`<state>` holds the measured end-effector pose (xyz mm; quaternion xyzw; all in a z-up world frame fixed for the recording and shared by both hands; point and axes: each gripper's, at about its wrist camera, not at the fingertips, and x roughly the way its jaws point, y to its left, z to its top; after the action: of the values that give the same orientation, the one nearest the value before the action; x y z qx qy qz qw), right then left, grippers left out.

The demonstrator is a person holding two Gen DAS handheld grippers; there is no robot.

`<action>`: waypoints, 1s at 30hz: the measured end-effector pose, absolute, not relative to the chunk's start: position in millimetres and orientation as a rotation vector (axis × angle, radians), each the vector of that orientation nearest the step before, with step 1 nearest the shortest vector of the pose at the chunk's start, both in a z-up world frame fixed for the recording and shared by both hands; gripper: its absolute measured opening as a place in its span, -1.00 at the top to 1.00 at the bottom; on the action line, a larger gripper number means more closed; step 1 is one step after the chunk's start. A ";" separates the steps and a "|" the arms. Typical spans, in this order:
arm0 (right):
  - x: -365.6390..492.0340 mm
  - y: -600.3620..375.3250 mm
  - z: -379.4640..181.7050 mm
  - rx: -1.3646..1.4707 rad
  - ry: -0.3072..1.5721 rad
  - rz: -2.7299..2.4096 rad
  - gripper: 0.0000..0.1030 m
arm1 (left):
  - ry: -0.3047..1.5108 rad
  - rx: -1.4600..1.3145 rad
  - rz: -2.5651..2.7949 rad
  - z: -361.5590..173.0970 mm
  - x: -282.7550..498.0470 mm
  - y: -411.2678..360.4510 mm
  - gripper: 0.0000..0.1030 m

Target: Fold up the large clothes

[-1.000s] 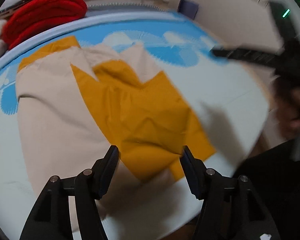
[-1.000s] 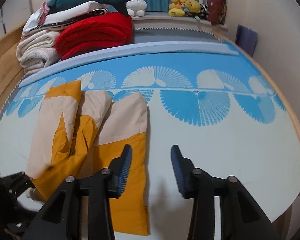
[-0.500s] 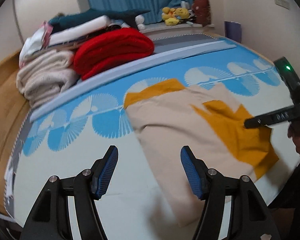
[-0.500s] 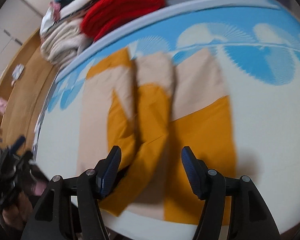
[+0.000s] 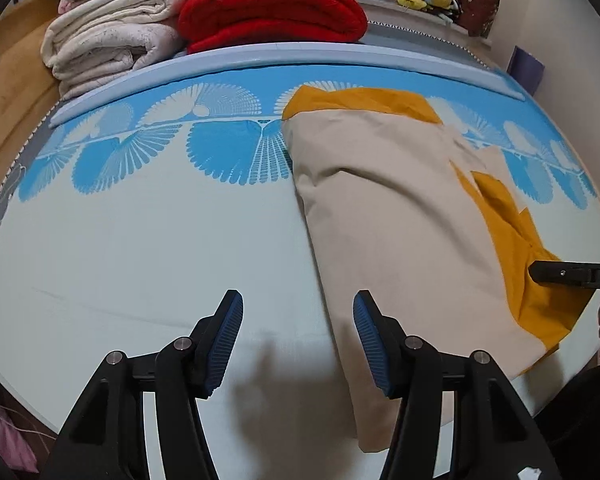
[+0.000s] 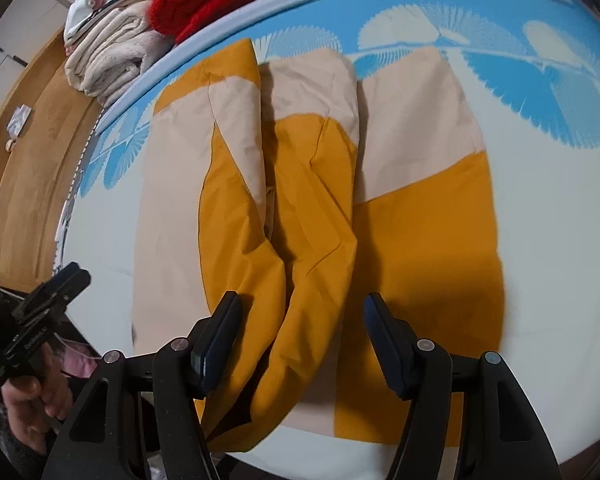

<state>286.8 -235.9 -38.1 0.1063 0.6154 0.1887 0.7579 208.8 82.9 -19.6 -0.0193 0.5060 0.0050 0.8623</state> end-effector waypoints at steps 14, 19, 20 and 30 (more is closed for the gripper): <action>269.7 -223.1 20.6 0.201 1.143 0.580 0.80 | 1.068 -0.017 0.007 -24.0 212.4 74.3 -0.03; 243.2 -272.4 85.0 0.283 0.897 0.642 0.82 | 1.055 -0.011 -0.029 -21.6 213.2 65.5 -0.03; 241.7 -283.7 83.5 0.280 0.911 0.612 0.82 | 1.053 -0.012 -0.043 -21.3 213.9 63.1 -0.03; 251.9 -315.7 -14.9 0.044 1.293 0.315 0.82 | 1.160 -0.111 -0.331 -35.2 221.3 21.4 -0.03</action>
<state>251.9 -315.7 -14.9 0.0203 0.5996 0.1463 0.7866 221.3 21.4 -35.2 -0.0522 0.5454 -0.1554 0.8220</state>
